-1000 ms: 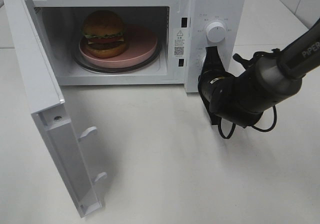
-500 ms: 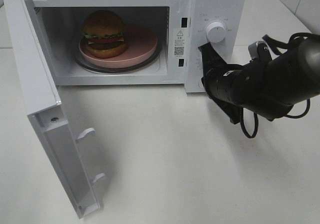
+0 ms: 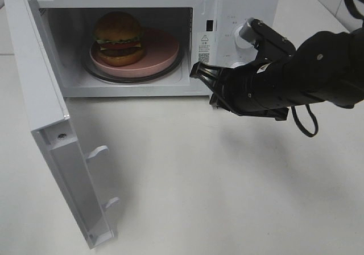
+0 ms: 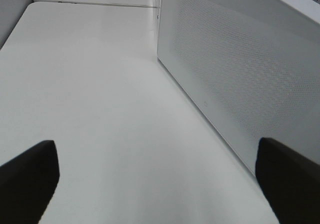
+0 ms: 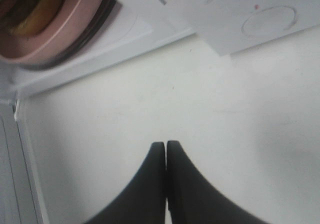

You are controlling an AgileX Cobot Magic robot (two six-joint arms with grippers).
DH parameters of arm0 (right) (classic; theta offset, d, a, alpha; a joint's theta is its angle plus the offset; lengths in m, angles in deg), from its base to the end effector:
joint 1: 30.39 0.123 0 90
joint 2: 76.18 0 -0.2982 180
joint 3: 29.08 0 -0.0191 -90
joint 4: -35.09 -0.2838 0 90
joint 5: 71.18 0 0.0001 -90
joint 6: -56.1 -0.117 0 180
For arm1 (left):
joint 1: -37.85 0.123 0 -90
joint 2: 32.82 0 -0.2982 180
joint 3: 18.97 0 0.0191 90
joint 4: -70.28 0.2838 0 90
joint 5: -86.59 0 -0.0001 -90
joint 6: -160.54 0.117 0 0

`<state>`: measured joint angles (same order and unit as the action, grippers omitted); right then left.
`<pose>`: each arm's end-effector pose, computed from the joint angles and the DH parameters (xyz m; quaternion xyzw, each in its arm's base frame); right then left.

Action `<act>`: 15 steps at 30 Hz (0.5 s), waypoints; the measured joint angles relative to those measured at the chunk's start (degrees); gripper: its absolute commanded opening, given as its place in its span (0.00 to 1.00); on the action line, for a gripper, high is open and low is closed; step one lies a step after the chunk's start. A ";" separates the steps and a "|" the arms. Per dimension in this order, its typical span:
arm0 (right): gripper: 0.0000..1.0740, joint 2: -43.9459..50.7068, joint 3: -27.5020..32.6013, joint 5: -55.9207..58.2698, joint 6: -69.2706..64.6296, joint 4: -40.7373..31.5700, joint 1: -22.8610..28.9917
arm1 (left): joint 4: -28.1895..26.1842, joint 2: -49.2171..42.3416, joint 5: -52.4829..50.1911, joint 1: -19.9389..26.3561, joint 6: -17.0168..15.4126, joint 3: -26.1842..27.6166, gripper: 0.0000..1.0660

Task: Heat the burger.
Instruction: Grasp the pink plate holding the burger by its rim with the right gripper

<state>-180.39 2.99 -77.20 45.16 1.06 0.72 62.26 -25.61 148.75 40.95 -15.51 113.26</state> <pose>0.3210 0.1858 0.1430 0.1207 0.9026 0.2325 0.3415 0.0298 -0.0128 0.2863 0.0107 0.8511 -0.0377 0.5235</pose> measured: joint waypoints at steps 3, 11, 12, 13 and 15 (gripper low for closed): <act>0.01 1.95 0.00 6.02 1.55 5.33 0.00 | 0.00 0.00 0.00 0.00 0.00 0.00 0.94; 0.03 5.39 -1.20 23.26 2.58 21.03 0.00 | 0.00 0.00 0.00 0.00 0.00 0.00 0.94; 0.03 5.39 -1.20 23.26 2.58 21.03 0.00 | 0.00 0.00 0.00 0.00 0.00 0.00 0.94; 0.03 5.50 -1.89 26.07 3.15 22.75 0.00 | 0.00 0.00 0.00 0.00 0.00 0.00 0.94; 0.04 5.56 -3.44 31.05 4.93 25.38 0.00 | 0.00 0.00 0.00 0.00 0.00 0.00 0.94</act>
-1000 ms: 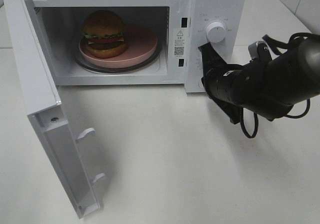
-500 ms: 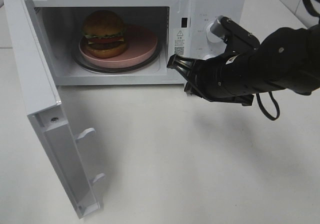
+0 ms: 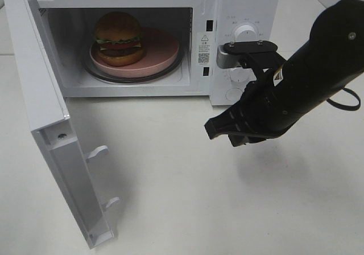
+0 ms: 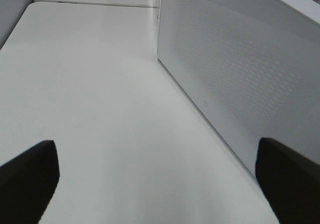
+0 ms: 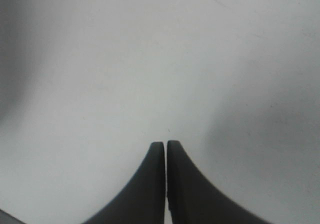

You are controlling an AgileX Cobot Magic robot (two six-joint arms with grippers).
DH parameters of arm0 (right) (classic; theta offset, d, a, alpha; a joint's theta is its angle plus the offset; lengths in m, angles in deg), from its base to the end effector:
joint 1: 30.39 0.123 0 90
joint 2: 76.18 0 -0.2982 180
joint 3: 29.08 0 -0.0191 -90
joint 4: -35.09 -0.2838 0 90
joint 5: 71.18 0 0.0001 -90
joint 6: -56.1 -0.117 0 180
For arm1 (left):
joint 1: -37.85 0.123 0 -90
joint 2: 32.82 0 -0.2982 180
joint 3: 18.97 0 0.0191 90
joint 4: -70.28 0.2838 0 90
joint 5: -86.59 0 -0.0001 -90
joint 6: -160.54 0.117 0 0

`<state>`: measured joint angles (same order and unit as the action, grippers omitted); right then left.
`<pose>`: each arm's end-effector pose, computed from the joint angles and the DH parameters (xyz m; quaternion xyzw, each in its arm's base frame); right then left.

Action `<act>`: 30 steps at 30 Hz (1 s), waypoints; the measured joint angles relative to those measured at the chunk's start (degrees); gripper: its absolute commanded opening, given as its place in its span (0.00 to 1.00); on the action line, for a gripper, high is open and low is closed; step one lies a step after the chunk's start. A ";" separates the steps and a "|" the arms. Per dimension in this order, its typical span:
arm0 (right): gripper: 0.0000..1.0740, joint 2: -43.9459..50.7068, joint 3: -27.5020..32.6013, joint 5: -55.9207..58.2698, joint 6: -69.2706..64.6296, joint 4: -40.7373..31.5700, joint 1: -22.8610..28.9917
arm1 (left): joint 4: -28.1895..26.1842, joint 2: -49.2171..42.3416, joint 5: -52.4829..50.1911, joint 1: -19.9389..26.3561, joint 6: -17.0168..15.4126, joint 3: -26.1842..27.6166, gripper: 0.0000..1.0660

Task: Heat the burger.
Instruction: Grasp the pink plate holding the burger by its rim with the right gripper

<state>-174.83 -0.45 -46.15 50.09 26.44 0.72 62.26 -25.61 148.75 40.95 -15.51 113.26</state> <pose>0.2846 0.1804 0.1579 -0.1531 0.9578 0.1208 0.2111 0.0298 -0.0128 0.2863 0.0107 0.8511 -0.0377 0.5235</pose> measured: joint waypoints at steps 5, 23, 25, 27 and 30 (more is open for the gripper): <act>0.05 0.00 -4.18 11.69 6.99 3.38 -0.06 | 0.00 0.00 0.00 0.00 0.00 0.00 0.94; 0.17 0.00 -11.92 24.81 57.75 6.70 -0.06 | 0.00 0.00 0.00 0.00 0.00 0.00 0.94; 0.17 0.00 -12.20 24.81 61.02 6.76 -0.06 | 0.00 0.00 0.00 0.00 0.00 0.00 0.94; 0.18 0.00 -13.01 24.75 69.67 6.88 -0.06 | 0.00 0.00 0.00 0.00 0.00 0.00 0.94; 0.19 0.00 -13.81 23.84 76.26 6.93 -0.06 | 0.00 0.00 0.00 0.00 0.00 0.00 0.94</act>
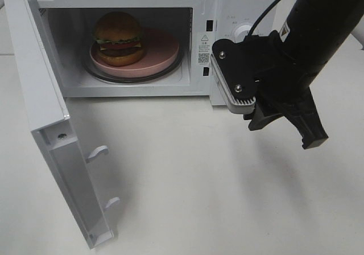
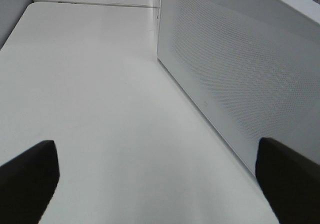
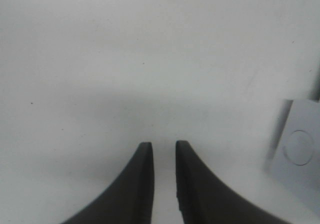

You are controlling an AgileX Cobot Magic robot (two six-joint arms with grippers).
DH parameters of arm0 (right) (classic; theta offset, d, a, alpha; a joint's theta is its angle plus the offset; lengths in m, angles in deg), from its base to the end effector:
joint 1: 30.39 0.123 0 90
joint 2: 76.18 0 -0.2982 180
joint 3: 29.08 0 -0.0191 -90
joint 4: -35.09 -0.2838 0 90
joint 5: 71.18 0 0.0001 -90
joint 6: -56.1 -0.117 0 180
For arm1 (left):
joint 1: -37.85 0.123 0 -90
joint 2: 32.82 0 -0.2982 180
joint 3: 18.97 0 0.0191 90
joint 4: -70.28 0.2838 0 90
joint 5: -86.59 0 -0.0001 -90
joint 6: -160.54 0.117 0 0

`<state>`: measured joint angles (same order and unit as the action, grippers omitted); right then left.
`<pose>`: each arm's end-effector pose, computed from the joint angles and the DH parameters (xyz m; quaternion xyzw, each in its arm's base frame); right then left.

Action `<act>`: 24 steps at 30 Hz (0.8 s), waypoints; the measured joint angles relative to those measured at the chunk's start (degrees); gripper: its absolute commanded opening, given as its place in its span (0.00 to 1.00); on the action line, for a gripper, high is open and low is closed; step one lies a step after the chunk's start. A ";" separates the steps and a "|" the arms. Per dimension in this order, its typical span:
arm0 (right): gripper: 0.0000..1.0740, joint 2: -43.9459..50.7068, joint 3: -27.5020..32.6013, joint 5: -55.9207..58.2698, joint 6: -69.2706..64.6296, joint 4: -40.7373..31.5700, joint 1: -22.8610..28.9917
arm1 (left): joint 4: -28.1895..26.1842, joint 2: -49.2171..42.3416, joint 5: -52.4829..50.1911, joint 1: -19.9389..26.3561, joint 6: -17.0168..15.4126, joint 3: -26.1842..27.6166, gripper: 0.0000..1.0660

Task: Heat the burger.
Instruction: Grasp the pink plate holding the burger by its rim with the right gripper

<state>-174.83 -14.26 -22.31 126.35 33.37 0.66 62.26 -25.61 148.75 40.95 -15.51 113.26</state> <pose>0.2969 0.1819 0.2108 -0.7590 0.6327 -0.0395 0.1488 0.0298 -0.0128 0.2863 0.0107 0.8511 -0.0377 0.5235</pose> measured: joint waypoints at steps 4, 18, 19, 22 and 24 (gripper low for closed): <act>0.23 0.00 -1.20 -1.32 4.64 0.17 0.00 | 0.00 0.00 0.00 0.00 0.00 0.00 0.94; 0.78 0.00 -2.46 -9.91 5.44 2.41 0.00 | 0.00 0.00 0.00 0.00 0.00 0.00 0.94; 0.81 0.00 -2.46 -10.66 5.44 2.41 0.00 | 0.00 0.00 0.00 0.00 0.00 0.00 0.94; 0.82 0.00 -2.46 -13.01 5.33 2.41 0.06 | 0.00 0.00 0.00 0.00 0.00 0.00 0.94; 0.82 -0.06 -2.46 -14.55 5.21 2.46 0.52 | 0.00 0.00 0.00 0.00 0.00 0.00 0.94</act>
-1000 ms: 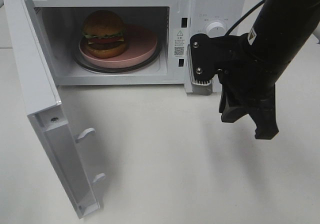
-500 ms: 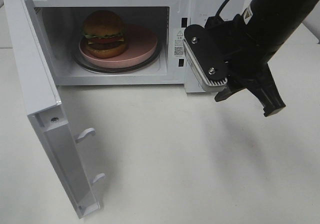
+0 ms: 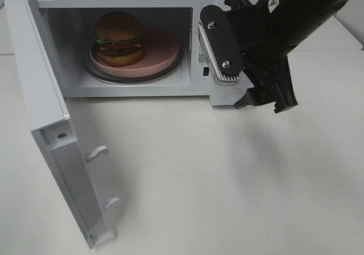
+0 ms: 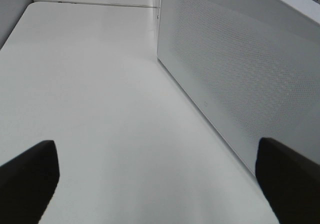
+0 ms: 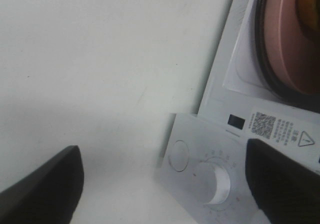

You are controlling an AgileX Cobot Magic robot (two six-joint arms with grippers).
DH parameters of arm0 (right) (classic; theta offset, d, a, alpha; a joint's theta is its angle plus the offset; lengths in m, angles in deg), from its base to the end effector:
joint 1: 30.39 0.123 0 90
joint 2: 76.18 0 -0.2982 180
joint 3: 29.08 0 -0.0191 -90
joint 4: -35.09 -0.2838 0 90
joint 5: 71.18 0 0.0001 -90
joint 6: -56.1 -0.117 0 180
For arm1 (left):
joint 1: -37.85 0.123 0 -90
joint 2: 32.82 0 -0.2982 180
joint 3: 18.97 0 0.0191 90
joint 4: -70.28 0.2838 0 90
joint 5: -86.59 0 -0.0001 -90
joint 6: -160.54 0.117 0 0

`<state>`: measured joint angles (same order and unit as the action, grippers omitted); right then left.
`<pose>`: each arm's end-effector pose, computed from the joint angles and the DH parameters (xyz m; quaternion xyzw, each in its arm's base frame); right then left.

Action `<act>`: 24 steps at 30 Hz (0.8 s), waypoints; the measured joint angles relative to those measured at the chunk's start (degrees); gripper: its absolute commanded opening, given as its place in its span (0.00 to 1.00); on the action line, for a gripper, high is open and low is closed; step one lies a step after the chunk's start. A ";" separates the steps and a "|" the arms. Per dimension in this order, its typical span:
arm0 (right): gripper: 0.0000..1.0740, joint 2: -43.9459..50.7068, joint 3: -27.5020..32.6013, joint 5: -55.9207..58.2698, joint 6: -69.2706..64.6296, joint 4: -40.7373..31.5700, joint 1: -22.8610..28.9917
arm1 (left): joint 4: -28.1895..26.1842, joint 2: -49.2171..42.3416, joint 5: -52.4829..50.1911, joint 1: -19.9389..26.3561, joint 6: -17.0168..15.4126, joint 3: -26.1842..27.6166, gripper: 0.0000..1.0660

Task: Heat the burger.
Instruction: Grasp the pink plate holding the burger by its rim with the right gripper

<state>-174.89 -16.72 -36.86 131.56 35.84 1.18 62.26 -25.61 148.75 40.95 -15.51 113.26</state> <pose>0.3270 0.1999 0.2372 -0.7700 0.5644 -0.1159 0.2740 0.0298 -0.0128 0.2863 0.0107 0.8511 -0.0377 0.5235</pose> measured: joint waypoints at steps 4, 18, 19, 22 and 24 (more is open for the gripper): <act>0.81 -0.80 0.00 -4.70 -0.80 0.11 2.18 | 0.00 0.00 0.00 0.00 0.00 0.00 0.94; 0.80 -7.39 -1.60 -13.35 -2.46 0.11 3.50 | 0.00 0.00 0.00 0.00 0.00 0.00 0.94; 0.80 -7.91 -2.12 -13.64 -2.52 0.11 3.50 | 0.00 0.00 0.00 0.00 0.00 0.00 0.94; 0.79 -10.60 -4.93 -14.32 -2.75 0.11 3.50 | 0.00 0.00 0.00 0.00 0.00 0.00 0.94; 0.79 -11.23 -5.67 -14.44 -2.75 0.11 3.50 | 0.00 0.00 0.00 0.00 0.00 0.00 0.94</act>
<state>-186.12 -22.40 -51.30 128.81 35.95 4.67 62.26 -25.61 148.75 40.95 -15.51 113.26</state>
